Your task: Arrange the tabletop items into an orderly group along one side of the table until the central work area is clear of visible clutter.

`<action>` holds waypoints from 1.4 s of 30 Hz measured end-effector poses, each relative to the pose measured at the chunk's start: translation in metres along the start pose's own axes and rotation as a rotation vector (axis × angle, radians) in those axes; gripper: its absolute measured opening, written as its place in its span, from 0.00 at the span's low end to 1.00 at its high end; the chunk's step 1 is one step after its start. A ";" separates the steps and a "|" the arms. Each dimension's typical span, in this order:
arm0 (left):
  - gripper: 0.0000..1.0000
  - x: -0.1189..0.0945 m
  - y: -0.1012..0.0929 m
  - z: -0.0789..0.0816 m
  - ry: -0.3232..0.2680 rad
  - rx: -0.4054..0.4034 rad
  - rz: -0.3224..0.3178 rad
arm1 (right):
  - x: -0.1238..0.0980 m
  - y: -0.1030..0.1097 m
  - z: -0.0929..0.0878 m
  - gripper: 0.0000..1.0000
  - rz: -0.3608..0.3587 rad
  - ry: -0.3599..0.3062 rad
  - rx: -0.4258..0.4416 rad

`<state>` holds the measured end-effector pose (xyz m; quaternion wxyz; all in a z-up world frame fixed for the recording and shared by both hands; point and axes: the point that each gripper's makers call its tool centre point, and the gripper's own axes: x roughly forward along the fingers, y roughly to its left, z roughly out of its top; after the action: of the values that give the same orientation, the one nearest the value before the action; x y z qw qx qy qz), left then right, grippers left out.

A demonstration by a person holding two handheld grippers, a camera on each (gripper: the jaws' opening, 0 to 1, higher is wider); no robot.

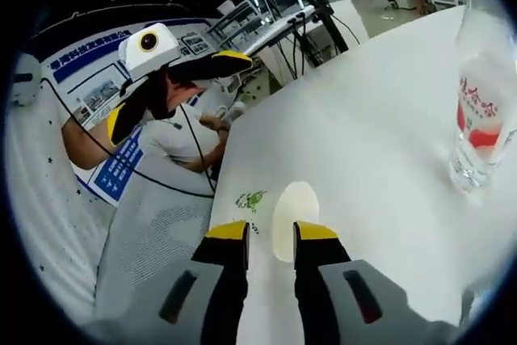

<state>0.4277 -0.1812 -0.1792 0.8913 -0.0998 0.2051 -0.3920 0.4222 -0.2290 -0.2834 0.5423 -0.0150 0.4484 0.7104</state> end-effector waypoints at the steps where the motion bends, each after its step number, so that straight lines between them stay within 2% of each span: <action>1: 0.82 0.000 0.000 -0.001 0.001 -0.002 0.001 | 0.001 0.000 0.000 0.16 0.008 0.002 0.005; 5: 0.82 0.002 0.001 -0.004 0.004 -0.007 0.002 | 0.003 0.003 -0.004 0.12 0.049 0.010 0.019; 8: 0.82 0.004 0.001 -0.005 0.004 -0.009 0.004 | 0.003 0.006 -0.009 0.03 0.066 0.029 0.001; 16: 0.82 0.013 -0.002 -0.001 0.003 -0.005 -0.004 | -0.009 0.025 -0.013 0.00 0.112 0.034 -0.021; 25: 0.81 0.025 -0.008 0.004 0.001 0.007 -0.022 | -0.035 0.041 -0.006 0.00 0.075 0.006 -0.078; 30: 0.80 0.030 -0.009 0.006 -0.001 0.012 -0.030 | -0.054 0.050 -0.004 0.00 0.036 0.006 -0.107; 34: 0.80 0.032 -0.010 0.007 -0.005 0.013 -0.034 | -0.072 0.050 -0.004 0.00 -0.015 0.033 -0.135; 37: 0.79 0.035 -0.010 0.007 -0.004 0.016 -0.036 | -0.090 0.043 -0.007 0.00 -0.114 0.117 -0.227; 42: 0.79 0.037 -0.008 0.008 -0.009 0.014 -0.038 | -0.116 0.038 -0.012 0.00 -0.219 0.254 -0.359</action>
<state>0.4483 -0.2138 -0.1794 0.8853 -0.0993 0.1963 -0.4097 0.4346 -0.3246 -0.2082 0.5439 -0.2490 0.3753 0.7081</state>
